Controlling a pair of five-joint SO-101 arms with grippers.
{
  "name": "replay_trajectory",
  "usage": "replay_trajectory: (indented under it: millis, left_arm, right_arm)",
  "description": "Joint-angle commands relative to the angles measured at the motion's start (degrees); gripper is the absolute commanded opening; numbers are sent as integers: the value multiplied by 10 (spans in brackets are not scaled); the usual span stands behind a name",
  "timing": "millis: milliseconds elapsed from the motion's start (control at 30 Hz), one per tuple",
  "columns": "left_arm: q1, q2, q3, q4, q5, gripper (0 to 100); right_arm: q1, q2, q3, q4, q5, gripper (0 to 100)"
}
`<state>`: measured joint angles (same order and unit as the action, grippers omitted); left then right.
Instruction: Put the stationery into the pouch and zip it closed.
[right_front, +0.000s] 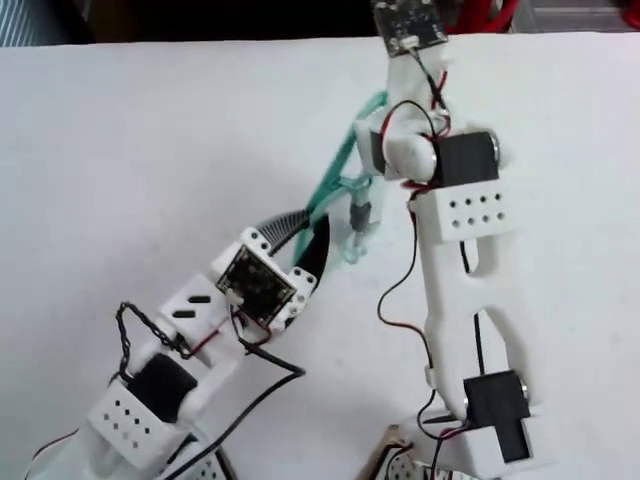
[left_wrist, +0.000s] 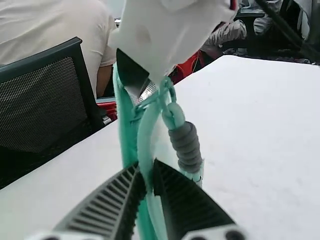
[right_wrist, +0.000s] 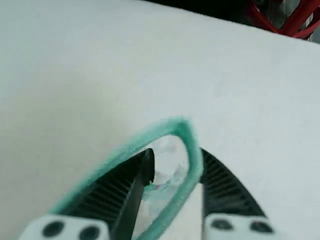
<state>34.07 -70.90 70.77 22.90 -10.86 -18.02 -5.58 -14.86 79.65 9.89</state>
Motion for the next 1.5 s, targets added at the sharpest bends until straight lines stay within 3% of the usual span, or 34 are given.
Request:
replay_trajectory:
  millis: [0, 100, 333, 467, 667, 800, 967, 1467]
  left_arm:
    - [0, 0, -2, -7, -6, 23]
    - [-9, 0, -3, -10, -6, 23]
    - [-29, 2, -2, -28, -5, 23]
    - [-39, 2, -1, -28, -5, 23]
    - [-42, 2, -1, -27, -5, 23]
    - [-42, 2, -1, -27, -5, 23]
    - [-42, 2, -1, -26, -5, 23]
    - [-42, 2, -1, -24, -5, 23]
  right_arm:
    - [-36, -20, -40, 57, 47, 266]
    - [-33, -44, -76, 80, 75, 317]
    - [-32, -105, -199, 118, 91, 214]
    - [-34, -121, -250, 168, 91, 202]
    - [-37, -131, -127, 189, 91, 204]
    - [-85, -160, -64, 189, 91, 204]
    - [-133, -178, -62, 172, 87, 203]
    - [-131, -85, -125, 167, 31, 180]
